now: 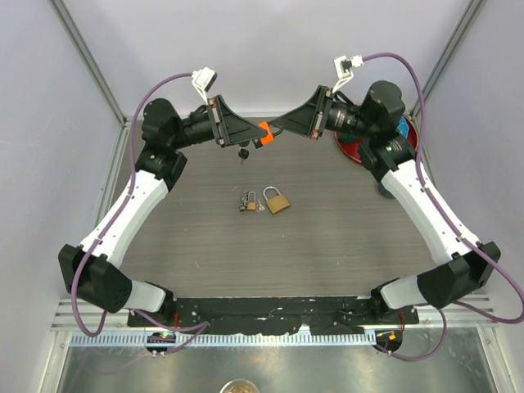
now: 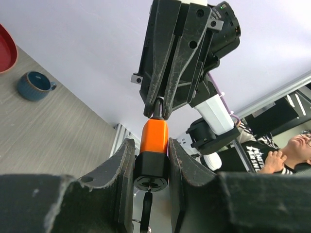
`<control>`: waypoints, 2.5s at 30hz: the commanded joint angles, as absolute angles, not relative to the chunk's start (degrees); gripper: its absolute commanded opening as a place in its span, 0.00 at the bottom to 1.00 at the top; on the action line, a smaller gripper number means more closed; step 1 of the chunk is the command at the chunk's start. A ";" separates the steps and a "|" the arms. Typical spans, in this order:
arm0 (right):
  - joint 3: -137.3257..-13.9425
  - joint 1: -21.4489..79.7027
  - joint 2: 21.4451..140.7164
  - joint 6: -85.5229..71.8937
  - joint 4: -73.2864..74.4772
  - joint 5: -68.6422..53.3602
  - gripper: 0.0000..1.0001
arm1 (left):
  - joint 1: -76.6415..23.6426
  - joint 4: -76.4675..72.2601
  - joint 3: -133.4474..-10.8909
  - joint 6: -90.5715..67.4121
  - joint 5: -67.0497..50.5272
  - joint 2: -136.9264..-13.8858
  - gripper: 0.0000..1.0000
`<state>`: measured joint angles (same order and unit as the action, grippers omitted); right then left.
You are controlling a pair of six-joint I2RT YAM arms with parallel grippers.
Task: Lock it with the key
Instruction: Lock the lock.
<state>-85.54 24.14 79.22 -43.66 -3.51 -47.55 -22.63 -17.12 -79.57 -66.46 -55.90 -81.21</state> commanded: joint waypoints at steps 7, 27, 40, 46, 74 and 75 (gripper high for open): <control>-99.66 25.40 89.21 -40.09 5.35 -61.69 0.02 | -23.47 -12.83 -77.78 -58.80 -63.44 -77.69 0.47; -93.62 25.66 85.44 -48.43 -2.55 -49.05 0.31 | -23.47 -11.07 -79.45 -57.30 -53.29 -75.94 0.00; -88.59 29.27 83.85 -54.05 -12.03 -40.96 0.36 | -23.47 -15.64 -78.93 -59.68 -51.77 -76.47 0.00; -90.70 29.79 85.25 -53.27 -10.21 -41.75 0.02 | -23.47 -15.38 -78.31 -59.15 -51.24 -75.85 0.04; -98.09 25.14 87.10 -42.54 5.80 -48.34 0.02 | -17.31 -15.55 -62.84 -58.18 -58.80 -70.66 0.72; -97.91 25.22 87.10 -42.63 5.71 -48.43 0.02 | -17.49 -16.34 -62.58 -58.71 -58.62 -70.93 0.72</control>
<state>-95.07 25.02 87.79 -41.95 9.45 -47.35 -16.60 -9.52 -63.07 -56.80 -57.69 -70.15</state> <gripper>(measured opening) 0.105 0.720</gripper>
